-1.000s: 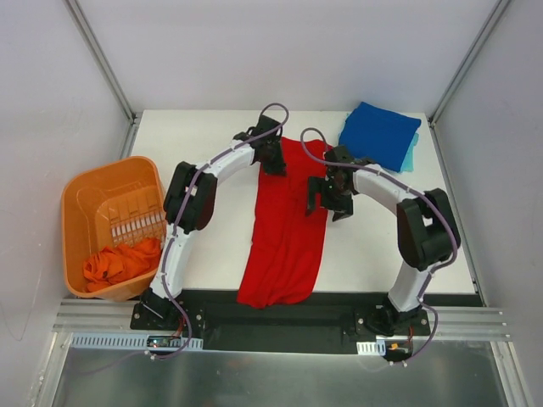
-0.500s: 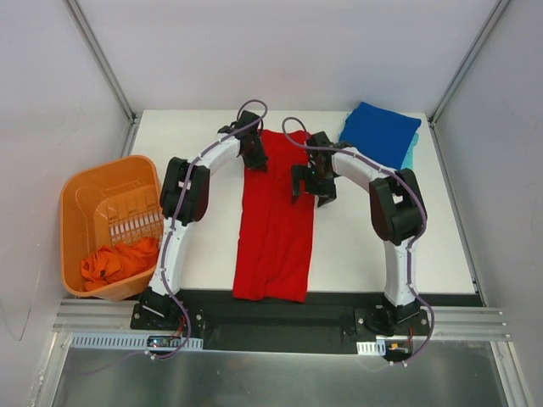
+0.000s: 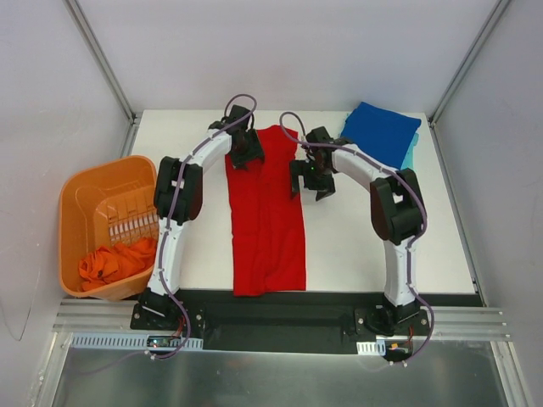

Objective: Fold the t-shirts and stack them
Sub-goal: Fold the tshirt

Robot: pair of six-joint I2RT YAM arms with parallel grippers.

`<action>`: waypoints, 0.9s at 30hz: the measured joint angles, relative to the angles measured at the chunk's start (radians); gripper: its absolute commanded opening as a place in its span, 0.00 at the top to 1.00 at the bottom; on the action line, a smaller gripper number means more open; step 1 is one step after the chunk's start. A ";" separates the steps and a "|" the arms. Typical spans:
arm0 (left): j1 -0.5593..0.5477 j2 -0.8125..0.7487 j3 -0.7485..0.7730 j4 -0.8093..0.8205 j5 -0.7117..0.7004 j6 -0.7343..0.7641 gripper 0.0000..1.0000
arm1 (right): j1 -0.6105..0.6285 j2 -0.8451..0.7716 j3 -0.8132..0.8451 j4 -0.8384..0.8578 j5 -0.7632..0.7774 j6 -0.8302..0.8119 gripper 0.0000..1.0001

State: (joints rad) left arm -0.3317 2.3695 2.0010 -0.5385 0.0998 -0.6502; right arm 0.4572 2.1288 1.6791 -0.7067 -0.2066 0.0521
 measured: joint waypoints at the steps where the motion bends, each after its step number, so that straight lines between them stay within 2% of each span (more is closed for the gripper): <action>1: 0.000 -0.007 0.002 -0.006 0.000 0.000 0.31 | 0.001 -0.031 -0.037 0.012 -0.003 -0.003 0.03; 4: 0.006 -0.026 0.006 -0.038 -0.001 0.008 0.33 | 0.013 -0.198 -0.224 0.052 -0.012 -0.006 0.03; 9: 0.012 -0.034 0.068 -0.059 -0.001 0.016 0.42 | 0.063 -0.363 -0.388 0.091 -0.017 -0.003 0.03; 16: 0.013 -0.024 0.154 -0.058 -0.002 0.023 0.42 | 0.163 -0.368 -0.434 0.110 -0.016 0.009 0.03; 21: 0.013 0.011 0.198 -0.053 -0.008 0.023 0.45 | 0.183 -0.368 -0.434 0.117 -0.013 0.022 0.03; 27: 0.013 0.081 0.234 -0.051 -0.006 0.022 0.56 | 0.197 -0.369 -0.442 0.138 -0.018 0.042 0.03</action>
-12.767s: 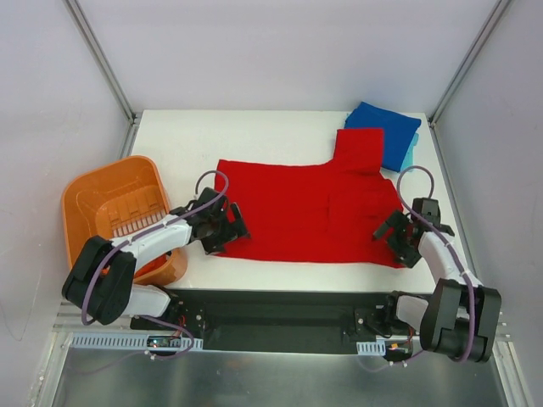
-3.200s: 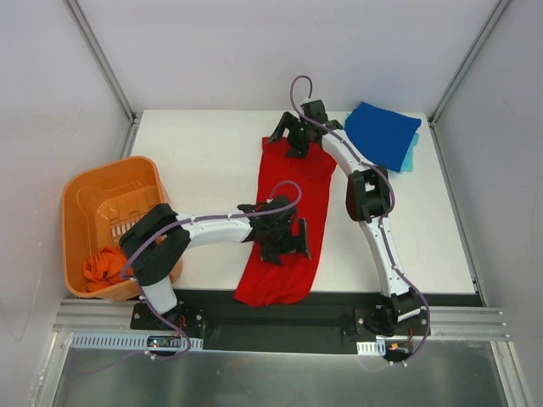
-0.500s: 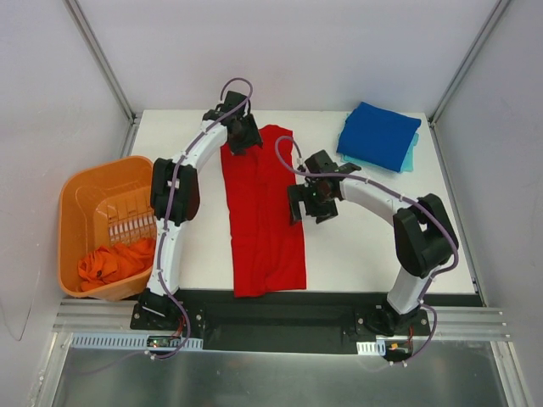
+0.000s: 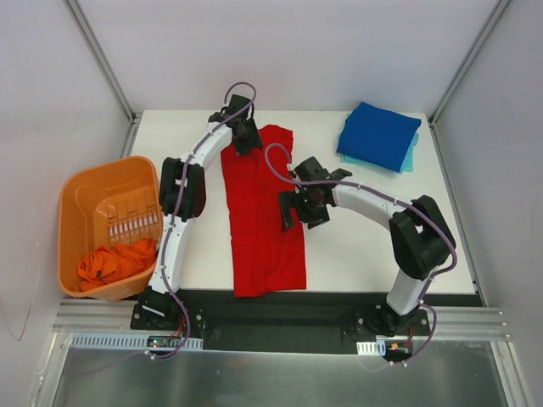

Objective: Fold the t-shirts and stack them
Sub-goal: Fold the tshirt

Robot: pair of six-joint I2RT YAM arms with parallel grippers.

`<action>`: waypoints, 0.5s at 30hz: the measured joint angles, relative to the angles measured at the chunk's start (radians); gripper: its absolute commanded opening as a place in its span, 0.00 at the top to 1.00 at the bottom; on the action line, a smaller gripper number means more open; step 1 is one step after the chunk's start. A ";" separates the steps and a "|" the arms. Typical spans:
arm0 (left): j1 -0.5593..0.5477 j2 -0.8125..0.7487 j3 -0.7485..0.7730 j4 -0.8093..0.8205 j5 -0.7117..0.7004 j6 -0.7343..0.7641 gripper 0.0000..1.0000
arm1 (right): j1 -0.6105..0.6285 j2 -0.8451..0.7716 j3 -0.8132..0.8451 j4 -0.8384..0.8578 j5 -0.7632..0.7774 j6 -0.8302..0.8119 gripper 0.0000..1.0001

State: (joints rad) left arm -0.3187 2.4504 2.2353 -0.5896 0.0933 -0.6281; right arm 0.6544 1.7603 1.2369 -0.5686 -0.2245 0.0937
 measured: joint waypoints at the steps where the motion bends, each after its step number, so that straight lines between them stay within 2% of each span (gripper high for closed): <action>1: 0.000 0.011 0.000 -0.002 0.000 -0.001 0.59 | 0.005 0.000 -0.004 0.003 0.000 0.001 0.03; 4: 0.000 0.034 0.002 -0.002 0.000 -0.003 0.71 | 0.016 0.000 -0.025 0.008 -0.002 0.007 0.03; 6: 0.000 0.047 0.005 -0.004 0.000 -0.007 0.83 | 0.021 0.000 -0.039 0.009 -0.004 0.010 0.03; 15: 0.000 0.058 0.020 0.002 0.002 -0.012 1.00 | 0.025 -0.070 -0.074 0.007 0.010 0.021 0.03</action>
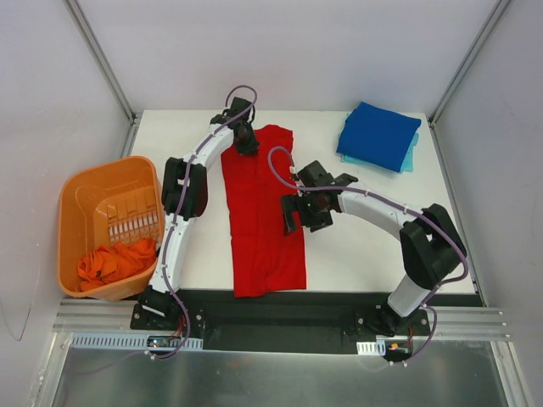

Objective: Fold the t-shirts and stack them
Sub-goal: Fold the tshirt

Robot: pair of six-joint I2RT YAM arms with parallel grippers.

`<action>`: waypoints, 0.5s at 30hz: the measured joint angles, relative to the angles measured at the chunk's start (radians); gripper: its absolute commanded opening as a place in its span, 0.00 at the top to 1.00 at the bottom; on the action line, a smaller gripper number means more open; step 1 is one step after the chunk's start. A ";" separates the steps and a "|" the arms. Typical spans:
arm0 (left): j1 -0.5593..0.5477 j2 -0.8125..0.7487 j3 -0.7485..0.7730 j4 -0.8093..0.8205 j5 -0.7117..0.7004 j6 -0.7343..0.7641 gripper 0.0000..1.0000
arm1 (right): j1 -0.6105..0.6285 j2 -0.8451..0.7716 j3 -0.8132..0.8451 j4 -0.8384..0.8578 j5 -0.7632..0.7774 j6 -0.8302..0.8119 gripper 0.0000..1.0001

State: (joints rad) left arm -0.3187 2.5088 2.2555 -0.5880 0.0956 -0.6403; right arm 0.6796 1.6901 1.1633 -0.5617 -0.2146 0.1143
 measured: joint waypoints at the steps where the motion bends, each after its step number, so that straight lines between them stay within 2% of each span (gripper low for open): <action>1: 0.000 0.000 0.001 0.001 0.000 0.000 1.00 | 0.001 -0.012 0.000 0.000 0.005 0.001 0.03; 10: -0.018 0.000 0.001 0.011 0.006 0.028 1.00 | 0.002 -0.079 -0.034 -0.016 0.074 0.002 0.03; 15: -0.065 -0.002 0.001 0.032 0.001 0.075 1.00 | 0.003 -0.103 -0.063 -0.029 0.129 0.009 0.03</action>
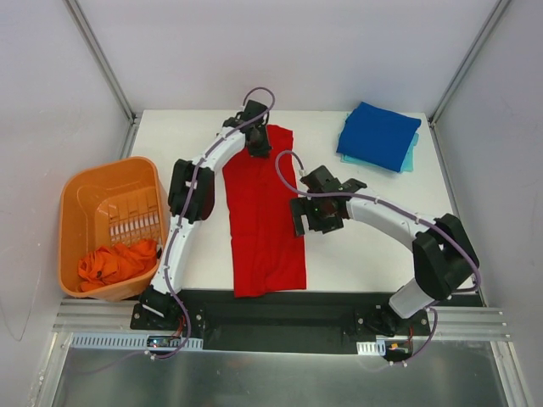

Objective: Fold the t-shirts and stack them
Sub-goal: Fold the tshirt

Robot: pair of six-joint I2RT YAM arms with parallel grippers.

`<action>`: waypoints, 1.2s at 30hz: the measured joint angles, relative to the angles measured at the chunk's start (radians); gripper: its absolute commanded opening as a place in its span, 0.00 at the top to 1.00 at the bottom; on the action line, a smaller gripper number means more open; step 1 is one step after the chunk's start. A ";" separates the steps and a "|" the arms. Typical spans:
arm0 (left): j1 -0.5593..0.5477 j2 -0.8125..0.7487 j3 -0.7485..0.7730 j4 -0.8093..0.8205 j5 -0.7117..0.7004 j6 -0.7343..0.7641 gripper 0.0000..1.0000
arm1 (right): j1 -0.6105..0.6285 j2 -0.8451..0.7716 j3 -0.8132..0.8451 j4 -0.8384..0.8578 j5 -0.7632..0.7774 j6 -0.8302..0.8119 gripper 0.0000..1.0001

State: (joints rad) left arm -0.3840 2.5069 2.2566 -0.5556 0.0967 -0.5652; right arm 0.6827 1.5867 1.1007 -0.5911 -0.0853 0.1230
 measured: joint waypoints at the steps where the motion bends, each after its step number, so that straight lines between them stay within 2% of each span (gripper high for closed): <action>1: -0.016 -0.001 0.000 0.001 -0.003 0.013 1.00 | 0.000 -0.009 -0.008 -0.003 0.010 0.003 0.03; 9: -0.124 -0.020 -0.010 0.018 -0.033 0.112 0.95 | 0.000 -0.083 -0.047 -0.019 0.079 0.016 0.03; 12: -0.152 -0.024 -0.014 0.021 -0.052 0.155 0.89 | 0.000 -0.097 -0.057 -0.026 0.097 0.019 0.03; 13: -0.156 -0.025 -0.015 0.021 -0.055 0.164 0.82 | 0.000 -0.101 -0.060 -0.028 0.101 0.019 0.03; 15: -0.167 -0.026 -0.019 0.021 -0.066 0.188 0.75 | 0.000 -0.106 -0.064 -0.033 0.108 0.019 0.03; 16: -0.170 -0.027 -0.023 0.023 -0.075 0.197 0.65 | 0.000 -0.107 -0.064 -0.035 0.111 0.019 0.03; 24: -0.178 -0.048 -0.079 0.027 -0.101 0.227 0.45 | 0.000 -0.129 -0.069 -0.043 0.132 0.019 0.03; 27: -0.178 -0.062 -0.089 0.026 -0.098 0.234 0.27 | 0.000 -0.135 -0.069 -0.045 0.135 0.020 0.03; 29: -0.178 -0.078 -0.093 0.026 -0.084 0.238 0.08 | 0.000 -0.139 -0.069 -0.047 0.137 0.021 0.03; 32: -0.178 -0.106 -0.094 0.030 -0.053 0.240 0.01 | 0.000 -0.151 -0.072 -0.050 0.146 0.022 0.03; 36: -0.178 -0.138 -0.094 0.046 -0.016 0.237 0.01 | 0.000 -0.172 -0.080 -0.057 0.162 0.022 0.03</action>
State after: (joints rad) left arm -0.5621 2.3684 2.1628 -0.5095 0.0811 -0.3286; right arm 0.6827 1.4143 1.0206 -0.6483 0.0769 0.1452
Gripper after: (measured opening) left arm 0.992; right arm 0.966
